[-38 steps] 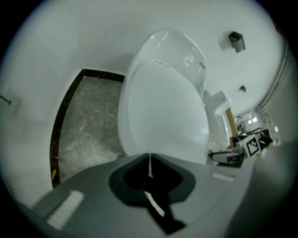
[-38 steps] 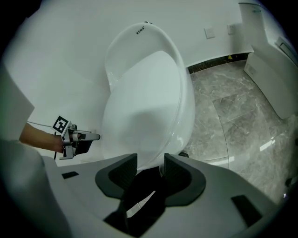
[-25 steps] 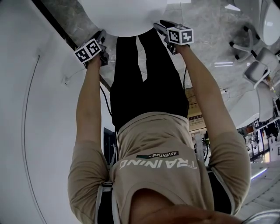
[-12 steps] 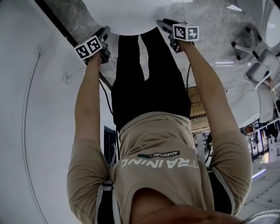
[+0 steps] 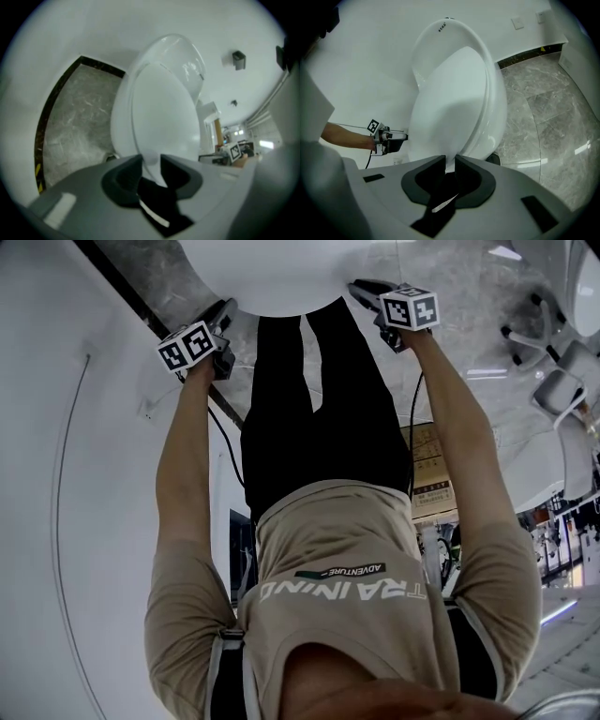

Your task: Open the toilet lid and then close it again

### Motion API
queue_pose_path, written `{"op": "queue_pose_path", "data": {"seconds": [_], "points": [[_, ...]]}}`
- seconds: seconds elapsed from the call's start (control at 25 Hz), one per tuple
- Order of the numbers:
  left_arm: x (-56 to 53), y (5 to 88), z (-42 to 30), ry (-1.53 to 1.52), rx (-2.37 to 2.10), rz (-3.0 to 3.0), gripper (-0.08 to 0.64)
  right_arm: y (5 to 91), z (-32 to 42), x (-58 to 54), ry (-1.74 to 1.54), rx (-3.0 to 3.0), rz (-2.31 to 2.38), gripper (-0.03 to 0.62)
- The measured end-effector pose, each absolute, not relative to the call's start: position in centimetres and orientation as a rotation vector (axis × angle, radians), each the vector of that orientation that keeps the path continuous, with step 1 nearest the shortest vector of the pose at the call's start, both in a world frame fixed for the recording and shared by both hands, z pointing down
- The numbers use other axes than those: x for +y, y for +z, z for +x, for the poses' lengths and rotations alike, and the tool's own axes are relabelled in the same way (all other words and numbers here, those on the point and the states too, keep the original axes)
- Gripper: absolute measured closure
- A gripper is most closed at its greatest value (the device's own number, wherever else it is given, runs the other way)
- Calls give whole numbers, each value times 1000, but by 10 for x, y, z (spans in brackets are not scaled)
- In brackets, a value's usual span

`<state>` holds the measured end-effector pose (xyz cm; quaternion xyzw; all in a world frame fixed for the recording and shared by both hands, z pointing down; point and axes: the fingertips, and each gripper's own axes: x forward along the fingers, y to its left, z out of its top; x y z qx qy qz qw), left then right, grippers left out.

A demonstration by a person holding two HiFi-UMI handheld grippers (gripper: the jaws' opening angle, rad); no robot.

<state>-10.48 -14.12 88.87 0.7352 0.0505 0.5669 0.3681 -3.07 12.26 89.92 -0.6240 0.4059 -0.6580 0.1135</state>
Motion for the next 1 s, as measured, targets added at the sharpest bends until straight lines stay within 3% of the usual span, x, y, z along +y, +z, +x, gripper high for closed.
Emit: {"op": "queue_pose_path", "data": {"seconds": [1.0], "points": [[-151, 749, -66, 1146, 260, 1892, 459, 756, 8, 115, -1554, 1332, -1746, 529]]}}
